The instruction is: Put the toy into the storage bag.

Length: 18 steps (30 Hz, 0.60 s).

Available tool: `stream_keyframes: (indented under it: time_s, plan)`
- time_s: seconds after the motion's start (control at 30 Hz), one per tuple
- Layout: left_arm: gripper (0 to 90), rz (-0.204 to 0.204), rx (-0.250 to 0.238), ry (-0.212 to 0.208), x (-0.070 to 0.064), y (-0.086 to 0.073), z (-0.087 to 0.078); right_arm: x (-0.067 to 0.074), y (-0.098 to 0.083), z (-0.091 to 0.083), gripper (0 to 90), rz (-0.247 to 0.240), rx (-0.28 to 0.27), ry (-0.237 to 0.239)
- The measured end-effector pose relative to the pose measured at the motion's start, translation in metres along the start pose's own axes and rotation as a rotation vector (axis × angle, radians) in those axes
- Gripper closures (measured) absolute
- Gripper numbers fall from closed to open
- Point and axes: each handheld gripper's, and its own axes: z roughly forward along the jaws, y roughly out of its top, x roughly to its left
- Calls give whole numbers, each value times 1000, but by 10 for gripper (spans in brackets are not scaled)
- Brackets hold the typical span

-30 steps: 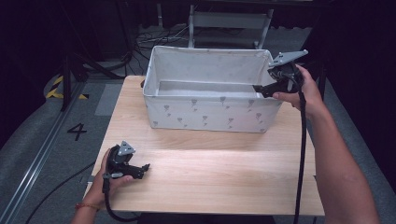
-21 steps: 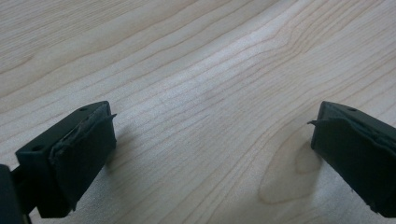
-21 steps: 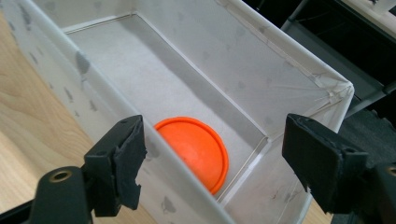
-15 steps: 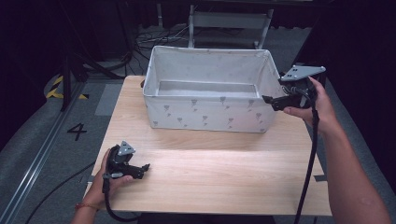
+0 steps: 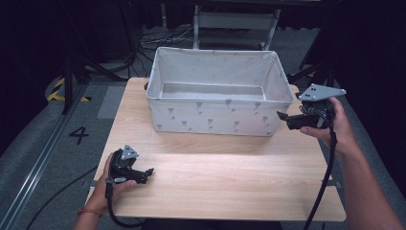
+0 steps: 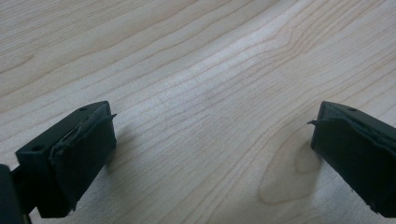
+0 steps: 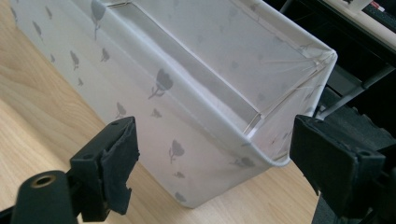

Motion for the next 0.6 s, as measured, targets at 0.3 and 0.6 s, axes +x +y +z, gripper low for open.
stream_keyframes:
  time_s: [0.3, 0.6]
  plan:
    - [2, 0, 0, 2, 0, 0, 0, 10, -19, -7, 160, -8, -4, -29]
    - [3, -1, 0, 2, 0, 0, 0, 22, -39, -7, 161, -36, 25, -54]
